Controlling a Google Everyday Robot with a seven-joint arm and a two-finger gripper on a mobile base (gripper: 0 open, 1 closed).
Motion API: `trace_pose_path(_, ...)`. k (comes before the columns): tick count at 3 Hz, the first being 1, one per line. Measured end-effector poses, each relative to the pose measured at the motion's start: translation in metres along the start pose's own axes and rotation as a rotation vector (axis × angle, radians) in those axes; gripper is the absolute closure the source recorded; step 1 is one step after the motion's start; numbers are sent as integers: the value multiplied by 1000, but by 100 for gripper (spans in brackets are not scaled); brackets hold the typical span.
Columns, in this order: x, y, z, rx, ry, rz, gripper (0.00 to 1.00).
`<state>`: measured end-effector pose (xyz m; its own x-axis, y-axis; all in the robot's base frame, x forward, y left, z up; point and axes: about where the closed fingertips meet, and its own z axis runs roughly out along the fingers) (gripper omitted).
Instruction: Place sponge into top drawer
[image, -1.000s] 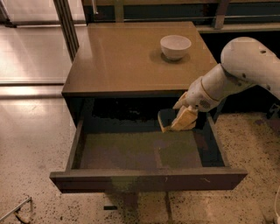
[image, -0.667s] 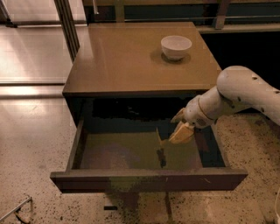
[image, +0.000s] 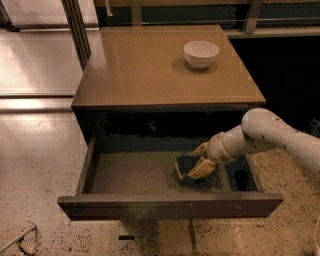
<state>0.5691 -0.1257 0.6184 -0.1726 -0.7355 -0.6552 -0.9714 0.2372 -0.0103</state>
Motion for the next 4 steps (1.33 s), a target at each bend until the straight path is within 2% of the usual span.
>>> trace_pose_path(1,6,1,8,-13,-5,5,82)
trace_pose_path(4,6,1,8,-13,-5,5,12)
